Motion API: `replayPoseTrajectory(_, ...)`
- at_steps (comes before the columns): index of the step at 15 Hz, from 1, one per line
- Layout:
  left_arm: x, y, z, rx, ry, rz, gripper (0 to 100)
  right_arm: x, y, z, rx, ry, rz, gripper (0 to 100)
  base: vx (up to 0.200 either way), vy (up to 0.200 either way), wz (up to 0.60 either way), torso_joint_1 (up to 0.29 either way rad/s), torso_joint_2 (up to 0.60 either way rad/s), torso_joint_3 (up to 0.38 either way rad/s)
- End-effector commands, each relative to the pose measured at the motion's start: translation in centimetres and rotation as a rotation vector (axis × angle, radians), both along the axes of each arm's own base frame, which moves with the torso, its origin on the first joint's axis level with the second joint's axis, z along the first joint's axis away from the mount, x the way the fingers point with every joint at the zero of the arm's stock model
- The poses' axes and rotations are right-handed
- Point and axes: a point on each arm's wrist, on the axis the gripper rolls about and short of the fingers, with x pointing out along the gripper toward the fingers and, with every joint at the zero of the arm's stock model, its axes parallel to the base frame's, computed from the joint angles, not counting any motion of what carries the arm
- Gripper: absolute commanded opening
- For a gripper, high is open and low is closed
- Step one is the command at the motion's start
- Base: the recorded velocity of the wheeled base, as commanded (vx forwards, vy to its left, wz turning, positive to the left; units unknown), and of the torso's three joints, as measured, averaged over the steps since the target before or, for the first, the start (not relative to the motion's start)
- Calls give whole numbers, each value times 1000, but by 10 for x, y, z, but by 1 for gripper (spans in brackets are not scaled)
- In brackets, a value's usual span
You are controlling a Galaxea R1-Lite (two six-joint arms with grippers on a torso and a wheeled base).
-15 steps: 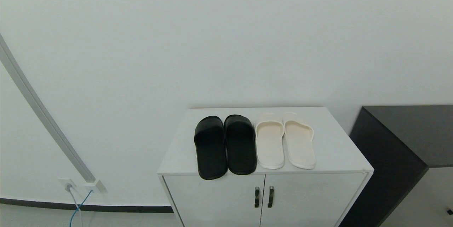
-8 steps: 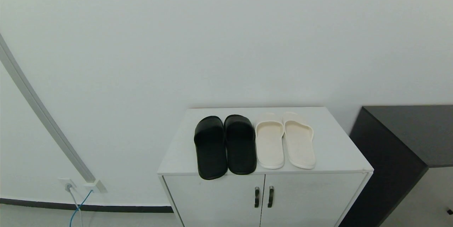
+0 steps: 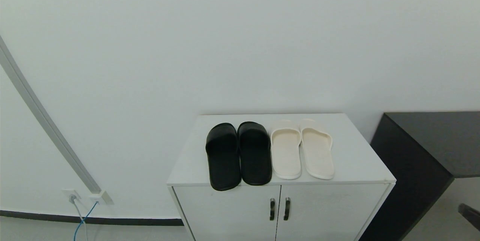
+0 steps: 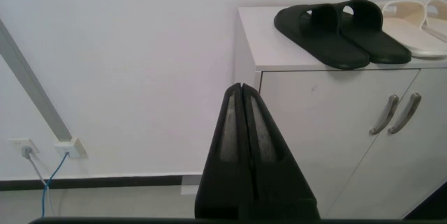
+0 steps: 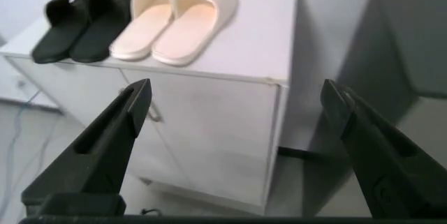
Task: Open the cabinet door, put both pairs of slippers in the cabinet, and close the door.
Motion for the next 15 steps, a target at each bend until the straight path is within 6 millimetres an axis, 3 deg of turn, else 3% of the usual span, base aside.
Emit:
replayPoseTrajectory(1, 0, 0, 0, -1, 0, 1, 0, 44, 22, 6, 3, 111, 85, 100, 0, 0, 0, 0, 0, 0)
replayPoseTrajectory(9, 0, 0, 0, -1, 0, -1, 0, 104, 132, 24, 11, 144, 90, 100, 0, 0, 0, 0, 0, 0)
replayPoseTrajectory(12, 0, 0, 0, -1, 1, -1, 0, 132, 171, 20, 15, 158, 12, 100, 0, 0, 0, 0, 0, 0)
replayPoseTrajectory(15, 0, 0, 0, -1, 1, -1, 0, 158, 197, 7, 8, 173, -59, 100, 0, 0, 0, 0, 0, 0)
